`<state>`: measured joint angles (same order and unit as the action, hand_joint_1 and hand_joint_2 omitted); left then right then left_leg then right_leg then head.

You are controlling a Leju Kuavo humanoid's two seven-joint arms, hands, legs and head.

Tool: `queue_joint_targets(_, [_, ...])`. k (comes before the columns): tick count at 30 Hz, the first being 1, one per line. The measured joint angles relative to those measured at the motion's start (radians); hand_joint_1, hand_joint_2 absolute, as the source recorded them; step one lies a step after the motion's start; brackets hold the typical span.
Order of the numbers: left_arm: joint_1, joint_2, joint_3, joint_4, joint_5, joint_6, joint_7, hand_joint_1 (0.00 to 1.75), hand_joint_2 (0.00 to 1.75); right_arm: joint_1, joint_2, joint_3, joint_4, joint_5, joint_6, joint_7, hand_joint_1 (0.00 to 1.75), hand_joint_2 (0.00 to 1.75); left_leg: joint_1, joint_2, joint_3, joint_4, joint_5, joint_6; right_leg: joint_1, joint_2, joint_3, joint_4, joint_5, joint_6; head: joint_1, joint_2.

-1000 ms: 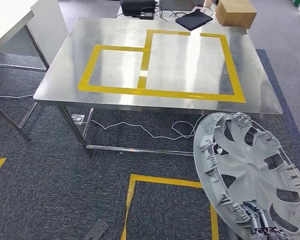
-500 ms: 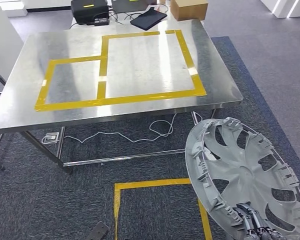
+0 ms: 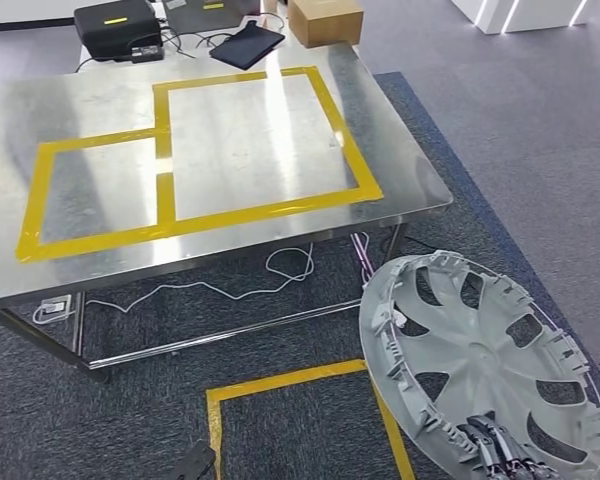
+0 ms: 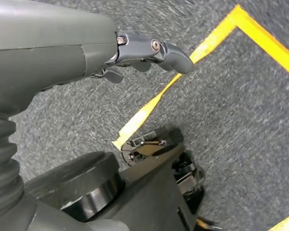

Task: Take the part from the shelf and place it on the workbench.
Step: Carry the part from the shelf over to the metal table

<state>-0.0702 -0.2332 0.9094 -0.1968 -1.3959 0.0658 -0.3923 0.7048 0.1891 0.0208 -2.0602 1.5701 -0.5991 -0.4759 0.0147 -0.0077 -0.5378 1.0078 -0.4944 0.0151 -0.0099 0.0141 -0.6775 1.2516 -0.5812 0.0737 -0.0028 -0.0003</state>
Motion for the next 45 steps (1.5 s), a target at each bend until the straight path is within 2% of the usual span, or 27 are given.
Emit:
queue_joint_targets(2, [0.001,0.002,0.000,0.000,-0.002,-0.003,0.003,0.00,1.75,0.002,-0.021,-0.013,0.004,0.000,0.026,0.023,1.75,1.75,0.000,0.011,0.024,0.000,-0.023,-0.001,-0.001,-0.008,-0.050,0.037,-0.012,0.003,0.000,0.000])
queue_joint_targets(3, [0.000,0.002,-0.001,0.000,-0.004,-0.004,0.004,0.00,1.75,0.003,-0.039,-0.016,0.005,0.000,0.043,0.050,1.75,1.75,0.001,0.014,0.041,0.000,-0.035,-0.003,-0.001,-0.010,-0.048,0.004,0.008,0.004,0.000,0.000])
queue_joint_targets(6, [-0.003,0.002,-0.003,0.000,-0.007,-0.002,0.006,0.00,1.75,-0.005,-0.128,-0.002,0.005,-0.001,0.111,0.221,1.75,1.75,0.000,0.021,0.086,-0.004,-0.075,-0.013,0.000,-0.028,-0.001,-0.160,0.136,-0.005,0.004,0.000])
queue_joint_targets(8, [-0.006,0.003,-0.003,0.000,-0.008,0.000,0.009,0.00,1.75,-0.051,-0.237,0.061,0.003,-0.002,0.181,0.470,1.75,1.75,-0.003,0.027,0.104,-0.017,-0.085,-0.026,0.003,-0.033,0.016,-0.199,0.164,-0.018,0.006,0.000])
queue_joint_targets(10, [-0.012,0.003,-0.003,0.000,-0.007,0.002,0.014,0.00,1.75,-0.147,-0.382,0.199,0.001,-0.002,0.258,0.821,1.75,1.75,-0.005,0.031,0.113,-0.014,-0.073,-0.039,0.001,-0.023,0.035,-0.211,0.158,-0.033,0.004,0.000])
queue_joint_targets(12, [-0.019,0.004,-0.004,0.000,-0.007,0.003,0.017,0.00,1.75,-0.253,-0.515,0.383,0.002,0.000,0.311,1.065,1.75,1.75,-0.005,0.025,0.078,0.062,-0.050,-0.046,-0.002,-0.018,0.057,-0.221,0.154,-0.044,0.003,0.000])
queue_joint_targets(13, [-0.021,0.004,-0.004,0.000,-0.007,0.003,0.018,0.00,1.75,-0.293,-0.567,0.470,0.001,0.001,0.325,1.111,1.75,1.75,-0.005,0.021,0.039,0.123,-0.052,-0.047,-0.002,-0.017,0.069,-0.226,0.146,-0.048,0.003,0.000])
queue_joint_targets(14, [-0.021,0.005,-0.004,0.000,-0.007,0.004,0.018,0.00,1.75,-0.324,-0.610,0.547,0.000,0.003,0.334,1.119,1.75,1.75,-0.007,0.018,-0.008,0.185,-0.069,-0.047,-0.001,-0.018,0.083,-0.229,0.136,-0.051,0.002,0.000])
queue_joint_targets(16, [-0.017,0.006,-0.004,0.000,-0.006,0.004,0.018,0.00,1.75,-0.370,-0.673,0.661,-0.004,0.002,0.346,1.117,1.75,1.75,-0.014,0.015,-0.091,0.254,-0.147,-0.041,0.003,-0.022,0.117,-0.234,0.109,-0.054,-0.003,0.000])
queue_joint_targets(17, [-0.015,0.006,-0.004,0.000,-0.004,0.004,0.018,0.00,1.75,-0.388,-0.698,0.703,-0.006,0.001,0.351,1.117,1.75,1.75,-0.019,0.014,-0.119,0.255,-0.180,-0.034,0.006,-0.028,0.139,-0.236,0.094,-0.055,-0.005,0.000])
queue_joint_targets(18, [-0.013,0.006,-0.004,0.000,-0.001,0.004,0.018,0.00,1.75,-0.402,-0.719,0.738,-0.009,0.000,0.356,1.117,1.75,1.75,-0.024,0.014,-0.136,0.234,-0.191,-0.025,0.010,-0.037,0.164,-0.239,0.076,-0.055,-0.007,0.000])
queue_joint_targets(19, [-0.011,0.006,-0.004,0.000,0.002,0.004,0.018,0.00,1.75,-0.413,-0.739,0.765,-0.011,-0.001,0.361,1.117,1.75,1.75,-0.031,0.017,-0.145,0.196,-0.166,-0.014,0.014,-0.048,0.190,-0.242,0.058,-0.054,-0.008,0.000])
queue_joint_targets(22, [-0.002,0.009,-0.003,0.000,0.016,0.003,0.020,0.00,1.75,-0.437,-0.785,0.814,-0.012,-0.002,0.375,1.117,1.75,1.75,-0.052,0.055,-0.148,0.061,0.059,0.017,0.028,-0.075,0.252,-0.244,0.003,-0.050,-0.004,0.000])
queue_joint_targets(23, [-0.001,0.010,-0.002,0.000,0.021,0.001,0.020,0.00,1.75,-0.444,-0.796,0.824,-0.013,-0.003,0.378,1.117,1.75,1.75,-0.057,0.061,-0.147,0.044,0.104,0.023,0.032,-0.081,0.266,-0.245,-0.013,-0.049,-0.001,0.000])
queue_joint_targets(25, [-0.006,0.013,-0.001,0.000,0.026,-0.008,0.019,0.00,1.75,-0.463,-0.815,0.838,-0.019,-0.003,0.382,1.117,1.75,1.75,-0.054,0.047,-0.137,0.043,0.103,0.027,0.035,-0.094,0.290,-0.255,-0.038,-0.042,-0.001,0.000])
queue_joint_targets(27, [-0.015,0.017,-0.001,0.000,0.031,-0.015,0.016,0.00,1.75,-0.487,-0.831,0.844,-0.034,-0.002,0.386,1.117,1.75,1.75,-0.044,0.028,-0.122,0.037,0.092,0.034,0.035,-0.074,0.291,-0.233,-0.061,-0.032,0.000,0.000])
queue_joint_targets(29, [-0.020,0.022,-0.001,0.000,0.034,-0.018,0.014,0.00,1.75,-0.503,-0.847,0.849,-0.049,0.000,0.392,1.117,1.75,1.75,-0.036,0.008,-0.108,0.033,0.079,0.040,0.028,-0.034,0.228,-0.120,-0.107,-0.018,0.002,0.000])
queue_joint_targets(31, [-0.017,0.026,0.000,0.000,0.034,-0.019,0.014,0.00,1.75,-0.507,-0.857,0.855,-0.059,0.002,0.395,1.117,1.75,1.75,-0.031,-0.011,-0.096,0.033,0.065,0.037,0.019,-0.018,0.127,0.013,-0.139,-0.007,0.002,0.000])
queue_joint_targets(32, [-0.015,0.028,0.000,0.000,0.034,-0.019,0.014,0.00,1.75,-0.507,-0.862,0.858,-0.063,0.002,0.395,1.117,1.75,1.75,-0.028,-0.020,-0.088,0.033,0.058,0.034,0.015,-0.016,0.090,0.038,-0.124,-0.002,0.002,0.000])
queue_joint_targets(33, [-0.013,0.030,0.001,0.000,0.035,-0.020,0.014,0.00,1.75,-0.507,-0.866,0.862,-0.066,0.002,0.396,1.117,1.75,1.75,-0.024,-0.029,-0.079,0.033,0.051,0.029,0.012,-0.014,0.071,0.024,-0.086,0.001,0.002,0.000])
queue_joint_targets(35, [-0.014,0.031,0.002,0.000,0.035,-0.020,0.014,0.00,1.75,-0.510,-0.875,0.868,-0.074,0.000,0.405,1.117,1.75,1.75,-0.017,-0.046,-0.061,0.033,0.039,0.017,0.001,0.013,0.084,-0.095,0.023,0.010,0.002,0.000])
queue_joint_targets(37, [-0.019,0.032,0.002,0.000,0.035,-0.020,0.013,0.00,1.75,-0.524,-0.890,0.879,-0.089,-0.002,0.434,1.117,1.75,1.75,-0.015,-0.060,-0.055,0.033,0.032,0.004,-0.005,0.054,0.115,-0.193,0.080,0.010,0.004,0.000])
queue_joint_targets(38, [-0.020,0.033,0.003,0.000,0.036,-0.020,0.013,0.00,1.75,-0.538,-0.901,0.884,-0.100,-0.002,0.455,1.117,1.75,1.75,-0.015,-0.067,-0.056,0.030,0.032,-0.002,-0.005,0.064,0.121,-0.209,0.085,0.004,0.003,0.000])
queue_joint_targets(39, [-0.022,0.033,0.003,0.000,0.037,-0.020,0.012,0.00,1.75,-0.555,-0.914,0.890,-0.112,-0.002,0.476,1.117,1.75,1.75,-0.015,-0.073,-0.058,0.027,0.033,-0.009,-0.002,0.059,0.123,-0.211,0.084,-0.005,0.002,0.000])
queue_joint_targets(40, [-0.021,0.032,0.003,0.000,0.038,-0.018,0.011,0.00,1.75,-0.575,-0.928,0.896,-0.125,-0.003,0.496,1.117,1.75,1.75,-0.014,-0.079,-0.059,0.023,0.036,-0.014,-0.003,0.047,0.122,-0.213,0.088,-0.017,0.001,0.000])
queue_joint_targets(42, [-0.020,0.029,0.004,0.000,0.043,-0.012,0.008,0.00,1.75,-0.621,-0.954,0.911,-0.148,-0.004,0.532,1.117,1.75,1.75,-0.013,-0.066,-0.068,0.039,0.027,-0.024,-0.005,0.026,0.122,-0.220,0.095,-0.033,-0.001,0.000])
queue_joint_targets(45, [-0.019,0.023,0.005,0.000,0.046,-0.006,0.006,0.00,1.75,-0.696,-0.989,0.953,-0.168,-0.005,0.558,1.117,1.75,1.75,-0.013,-0.014,-0.146,0.192,-0.058,-0.036,-0.005,-0.006,0.114,-0.226,0.103,-0.049,-0.007,0.000])
